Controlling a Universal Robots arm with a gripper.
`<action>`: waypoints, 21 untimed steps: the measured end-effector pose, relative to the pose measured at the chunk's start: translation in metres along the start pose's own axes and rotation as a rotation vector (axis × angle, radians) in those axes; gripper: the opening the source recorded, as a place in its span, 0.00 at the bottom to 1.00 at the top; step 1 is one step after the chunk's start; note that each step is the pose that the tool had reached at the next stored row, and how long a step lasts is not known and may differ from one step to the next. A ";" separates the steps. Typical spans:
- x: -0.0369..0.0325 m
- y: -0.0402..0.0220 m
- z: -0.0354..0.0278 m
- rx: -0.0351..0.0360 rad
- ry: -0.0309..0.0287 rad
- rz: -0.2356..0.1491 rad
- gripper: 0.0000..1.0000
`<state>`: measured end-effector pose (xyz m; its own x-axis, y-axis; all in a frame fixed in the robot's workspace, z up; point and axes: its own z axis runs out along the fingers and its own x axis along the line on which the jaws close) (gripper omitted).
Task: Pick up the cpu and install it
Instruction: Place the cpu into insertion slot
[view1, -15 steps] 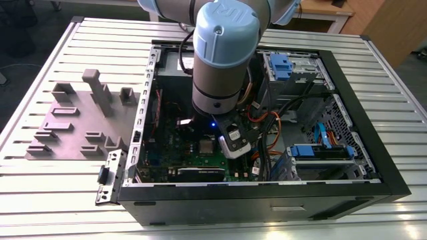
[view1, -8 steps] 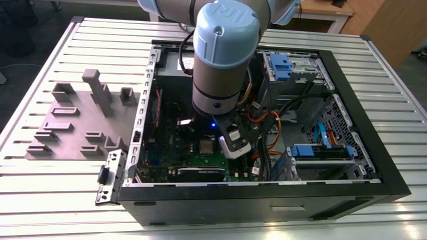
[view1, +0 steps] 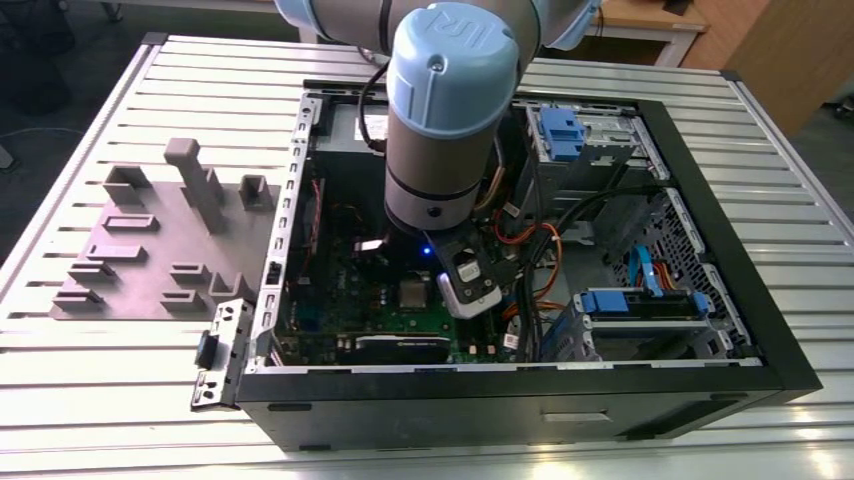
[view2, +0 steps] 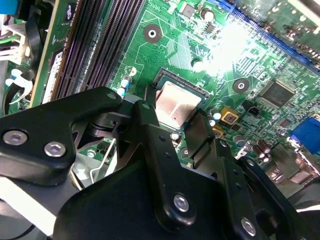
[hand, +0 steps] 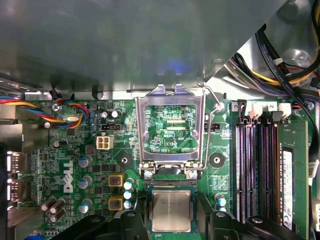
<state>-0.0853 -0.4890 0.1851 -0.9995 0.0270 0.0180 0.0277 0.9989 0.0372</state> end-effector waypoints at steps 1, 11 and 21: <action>0.0000 0.0000 0.0000 0.0000 0.0000 0.000 0.47; 0.0000 0.0000 0.0010 -0.0004 -0.0002 0.000 0.53; -0.0004 0.0001 -0.0003 -0.0006 0.0016 0.000 0.53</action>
<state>-0.0848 -0.4890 0.1854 -0.9994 0.0270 0.0196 0.0277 0.9989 0.0378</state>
